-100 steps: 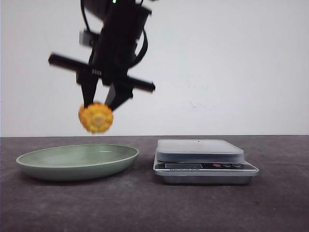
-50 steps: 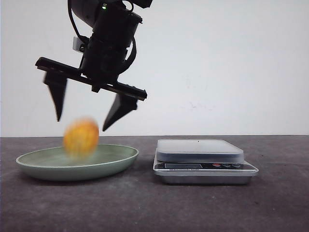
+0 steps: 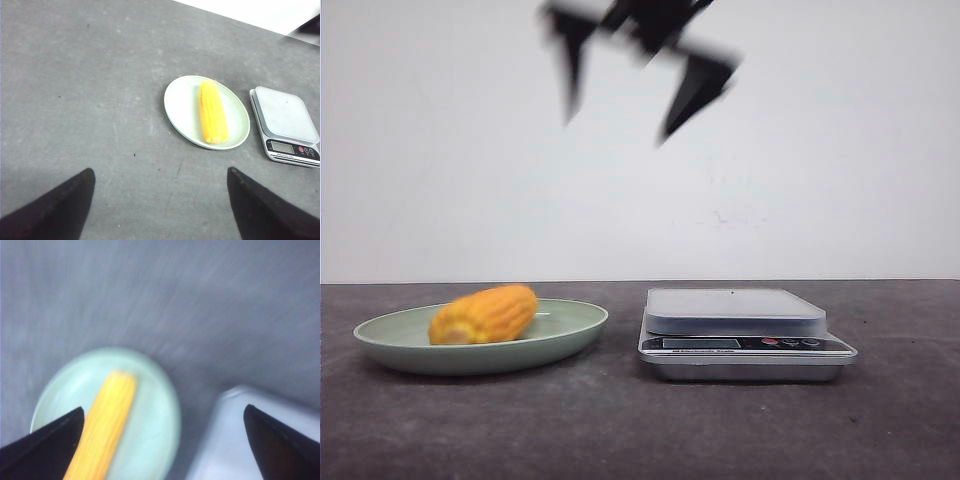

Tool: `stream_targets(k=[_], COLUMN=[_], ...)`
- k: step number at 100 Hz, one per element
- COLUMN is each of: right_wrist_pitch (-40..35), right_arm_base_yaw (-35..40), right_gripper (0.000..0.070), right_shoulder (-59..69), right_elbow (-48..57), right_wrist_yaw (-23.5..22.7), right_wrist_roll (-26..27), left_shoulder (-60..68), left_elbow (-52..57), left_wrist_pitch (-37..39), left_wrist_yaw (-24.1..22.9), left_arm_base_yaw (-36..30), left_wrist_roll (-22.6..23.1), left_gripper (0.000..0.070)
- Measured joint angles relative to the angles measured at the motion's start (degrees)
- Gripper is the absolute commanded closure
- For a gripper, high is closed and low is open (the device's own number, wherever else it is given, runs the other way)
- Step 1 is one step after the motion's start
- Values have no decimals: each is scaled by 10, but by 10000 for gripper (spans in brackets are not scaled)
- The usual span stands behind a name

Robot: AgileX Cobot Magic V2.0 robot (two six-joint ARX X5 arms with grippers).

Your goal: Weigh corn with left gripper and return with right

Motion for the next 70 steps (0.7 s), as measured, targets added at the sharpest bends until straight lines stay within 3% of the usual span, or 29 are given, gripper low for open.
stream_targets(k=[47, 63, 70], right_wrist_pitch=[-231, -319, -323], right_arm_base_yaw=[-214, -224, -225], right_gripper=[85, 85, 85], right_shoulder=[-378, -482, -524], right_elbow=[2, 1, -8], right_wrist_yaw=[3, 50, 73], right_wrist_roll=[-122, -131, -131], left_shoulder=[0, 0, 0], left_elbow=[0, 0, 0], left_wrist_pitch=[3, 17, 16], left_wrist_yaw=[0, 0, 0], left_arm_base_yaw=[0, 0, 0], left_wrist_roll=[9, 9, 9], left_gripper=[195, 195, 195])
